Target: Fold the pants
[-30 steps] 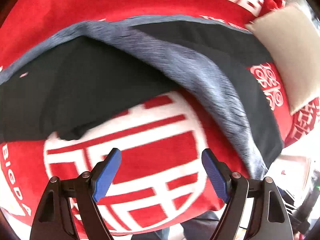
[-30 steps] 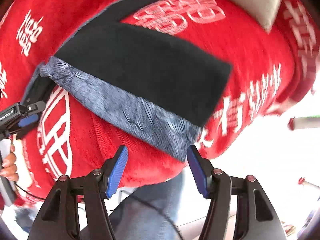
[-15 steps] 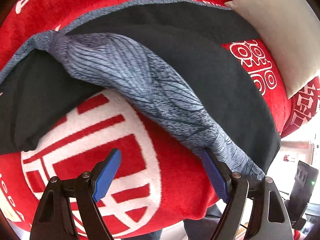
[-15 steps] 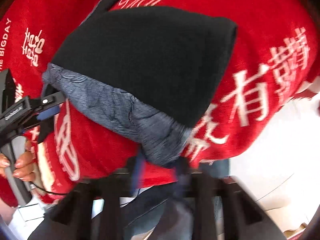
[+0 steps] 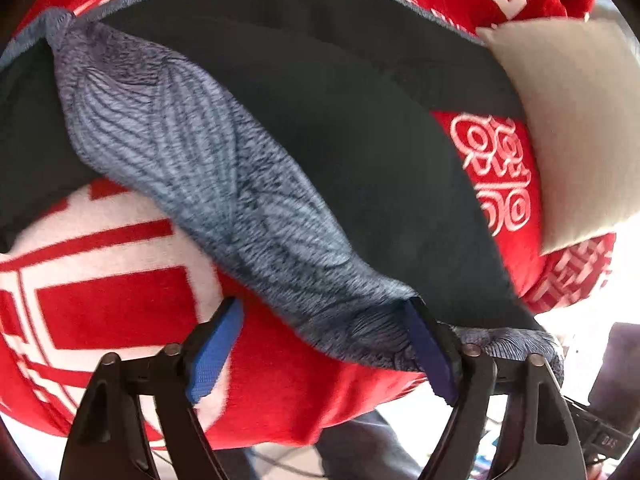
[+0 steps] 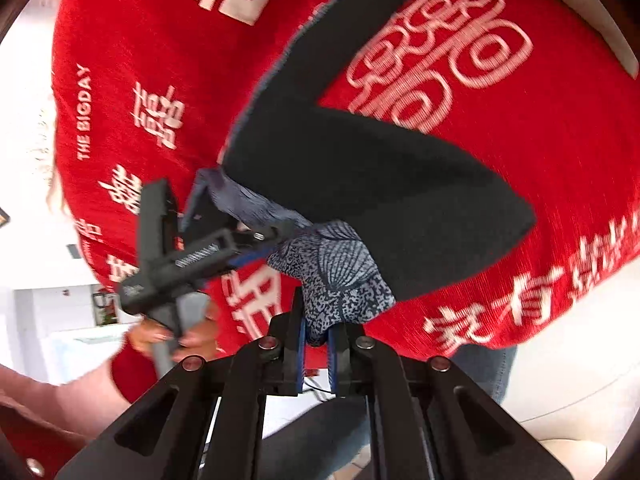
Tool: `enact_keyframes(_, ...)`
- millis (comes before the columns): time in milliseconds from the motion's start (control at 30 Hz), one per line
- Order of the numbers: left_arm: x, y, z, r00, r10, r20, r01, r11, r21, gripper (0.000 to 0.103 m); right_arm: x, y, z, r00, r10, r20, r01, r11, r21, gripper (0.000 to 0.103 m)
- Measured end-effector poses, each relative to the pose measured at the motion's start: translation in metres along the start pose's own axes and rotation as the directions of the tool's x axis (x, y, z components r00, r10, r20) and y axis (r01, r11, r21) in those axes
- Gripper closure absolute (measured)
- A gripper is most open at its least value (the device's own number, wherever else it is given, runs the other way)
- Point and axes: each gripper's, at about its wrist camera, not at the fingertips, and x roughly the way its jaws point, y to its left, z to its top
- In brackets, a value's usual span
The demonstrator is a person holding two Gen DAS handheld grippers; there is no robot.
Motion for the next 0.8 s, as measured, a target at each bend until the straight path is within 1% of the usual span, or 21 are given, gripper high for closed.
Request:
enact_keyframes(33, 0.002, -0.002, 0.004, 1.000, -0.025, -0.012, 0.025, 1.000, -0.010, 0.059, -0.003, 0.001, 0.008, 1.000, 0.019, -0.006, -0.019, 1.000, 0.004, 0.094)
enact_keyframes(67, 0.005, -0.004, 0.007, 0.999, -0.035, -0.027, 0.035, 0.999, -0.025, 0.069, -0.004, 0.002, 0.014, 1.000, 0.024, -0.011, -0.024, 1.000, 0.004, 0.094)
enact_keyframes(100, 0.007, -0.004, 0.009, 0.999, -0.045, -0.029, 0.044, 0.998, -0.035, 0.074, -0.005, 0.003, 0.020, 0.999, 0.031, -0.016, -0.031, 1.000, 0.003, 0.094)
enact_keyframes(133, 0.006, -0.006, 0.011, 0.998, -0.053, -0.022, 0.052, 0.998, -0.043, 0.084, -0.006, 0.003, 0.028, 0.999, 0.044, -0.024, -0.044, 0.999, 0.003, 0.094)
enact_keyframes(200, 0.001, -0.007, 0.015, 0.999, -0.044, -0.017, 0.043, 0.998, -0.049, 0.087, -0.002, 0.006, 0.038, 0.998, 0.057, -0.034, -0.057, 0.998, 0.004, 0.094)
enact_keyframes(233, -0.005, -0.006, 0.016, 0.999, -0.048, -0.007, 0.048, 0.997, -0.055, 0.092, -0.002, 0.008, 0.045, 0.997, 0.068, -0.039, -0.068, 0.998, 0.006, 0.094)
enact_keyframes(367, -0.025, -0.018, 0.031, 0.997, -0.070, 0.039, 0.072, 0.995, -0.065, 0.092, -0.013, 0.015, 0.076, 0.993, 0.116, -0.027, -0.116, 0.993, 0.000, 0.094)
enact_keyframes(433, -0.041, -0.027, 0.045, 0.994, -0.076, 0.078, 0.080, 0.995, -0.051, 0.092, -0.022, 0.021, 0.094, 0.992, 0.125, -0.011, -0.125, 0.992, -0.019, 0.094)
enact_keyframes(500, -0.052, -0.037, 0.061, 0.989, -0.088, 0.117, 0.093, 0.995, -0.043, 0.092, -0.030, 0.035, 0.124, 0.992, 0.125, 0.014, -0.124, 0.990, -0.063, 0.094)
enact_keyframes(533, -0.060, -0.040, 0.072, 0.986, -0.094, 0.135, 0.101, 0.994, -0.041, 0.092, -0.033, 0.040, 0.134, 0.993, 0.120, 0.021, -0.118, 0.990, -0.080, 0.094)
enact_keyframes(567, -0.060, -0.048, 0.083, 0.984, -0.099, 0.151, 0.105, 0.994, -0.036, 0.092, -0.038, 0.048, 0.152, 0.994, 0.104, 0.034, -0.099, 0.988, -0.117, 0.094)
enact_keyframes(667, -0.074, -0.056, 0.119, 0.973, -0.094, 0.213, 0.100, 0.995, -0.015, 0.092, -0.042, 0.066, 0.195, 0.997, 0.061, 0.050, -0.051, 0.981, -0.188, 0.094)
enact_keyframes(733, -0.074, -0.065, 0.144, 0.965, -0.080, 0.249, 0.081, 0.997, 0.007, 0.092, -0.041, 0.075, 0.224, 0.998, 0.022, 0.051, -0.010, 0.973, -0.233, 0.094)
enact_keyframes(800, -0.067, -0.070, 0.167, 0.962, -0.065, 0.265, 0.063, 0.998, 0.017, 0.092, -0.036, 0.079, 0.254, 0.998, -0.027, 0.048, 0.039, 0.963, -0.268, 0.094)
